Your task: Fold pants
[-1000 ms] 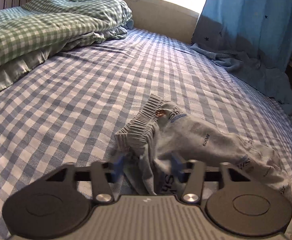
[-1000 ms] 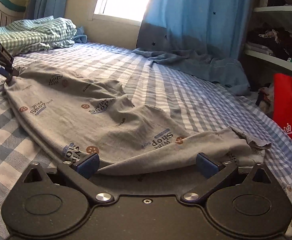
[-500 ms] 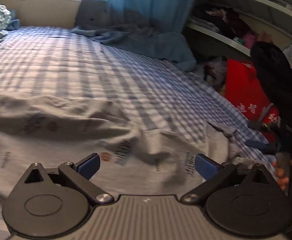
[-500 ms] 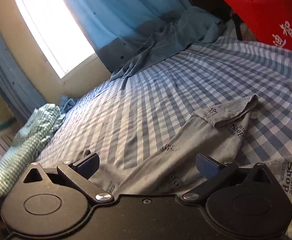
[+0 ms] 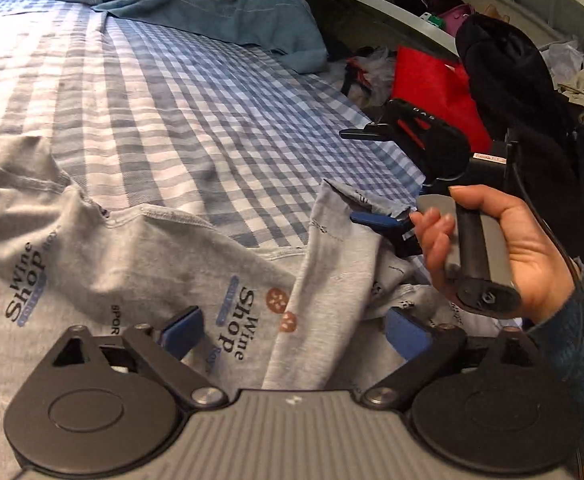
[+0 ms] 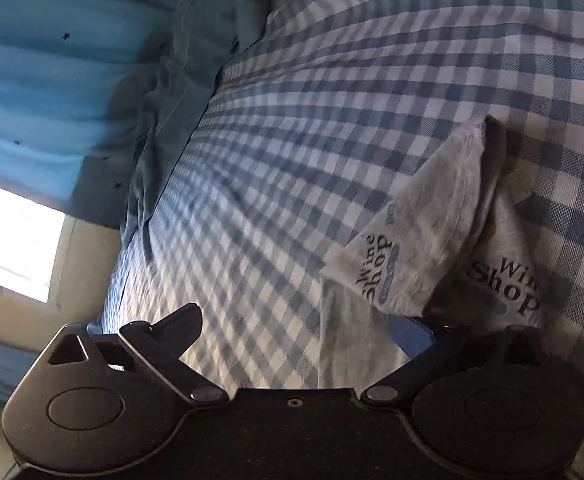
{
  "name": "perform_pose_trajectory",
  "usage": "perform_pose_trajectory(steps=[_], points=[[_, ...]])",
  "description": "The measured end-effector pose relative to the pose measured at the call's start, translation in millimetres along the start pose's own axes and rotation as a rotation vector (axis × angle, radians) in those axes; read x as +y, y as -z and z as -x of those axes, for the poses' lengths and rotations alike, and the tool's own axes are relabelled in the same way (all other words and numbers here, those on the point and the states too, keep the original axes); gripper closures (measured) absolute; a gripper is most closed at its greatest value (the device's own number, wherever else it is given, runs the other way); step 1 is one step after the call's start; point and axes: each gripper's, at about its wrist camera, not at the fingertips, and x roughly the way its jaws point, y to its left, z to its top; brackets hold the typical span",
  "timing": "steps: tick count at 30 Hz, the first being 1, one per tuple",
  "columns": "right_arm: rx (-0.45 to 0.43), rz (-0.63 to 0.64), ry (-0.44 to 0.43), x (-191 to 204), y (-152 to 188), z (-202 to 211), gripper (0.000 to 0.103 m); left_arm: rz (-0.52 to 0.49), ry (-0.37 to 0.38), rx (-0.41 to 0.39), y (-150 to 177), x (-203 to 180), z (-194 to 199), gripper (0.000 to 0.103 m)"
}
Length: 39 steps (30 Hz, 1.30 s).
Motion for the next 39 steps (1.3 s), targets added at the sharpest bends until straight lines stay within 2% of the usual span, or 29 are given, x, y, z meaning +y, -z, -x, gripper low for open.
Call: perform_pose_trajectory(steps=[1,2,4,5,6,7,8,9,13,16,20,25,30,34,39], points=[[-0.029,-0.030,0.013,-3,-2,2,0.015,0.006,0.007,0.020,-2,1,-2,0.028],[-0.057,-0.049,0.031,-4,-2,4,0.023,0.015,0.011,0.040,-5,2,-6,0.033],[-0.103,-0.082,0.086,-9,-3,7,0.040,0.022,-0.007,0.066,-8,2,-11,0.050],[-0.124,-0.107,0.111,-13,-4,9,0.056,0.012,-0.013,0.071,-8,1,-12,0.055],[-0.148,-0.126,0.136,-17,-4,11,0.072,0.000,-0.016,0.076,-7,-1,-12,0.065],[-0.172,-0.128,0.160,-20,-5,14,0.080,-0.010,-0.022,0.081,-8,-2,-12,0.078],[-0.193,-0.114,0.176,-22,-7,18,0.091,-0.018,-0.034,0.089,-8,-4,-12,0.082],[-0.209,-0.092,0.182,-23,-9,22,0.095,-0.029,-0.043,0.092,-8,-7,-11,0.085],[-0.228,0.032,0.133,-17,-25,51,0.098,-0.077,-0.046,0.069,-9,-19,-6,0.089],[-0.228,0.212,0.085,-1,-41,85,0.099,-0.121,-0.061,0.048,-9,-31,2,0.096],[-0.256,0.453,0.041,15,-58,152,0.099,-0.217,-0.068,0.005,-4,-53,17,0.099],[-0.280,0.617,0.016,-8,-54,228,0.099,-0.367,-0.058,-0.024,19,-85,36,0.100],[-0.264,0.651,0.069,-81,-24,266,0.099,-0.482,-0.075,0.032,57,-105,29,0.100],[-0.201,0.554,0.125,-145,-10,260,0.100,-0.517,-0.117,0.083,80,-110,13,0.100],[-0.196,0.546,0.120,-169,0,255,0.099,-0.565,-0.149,0.071,87,-117,13,0.100]])
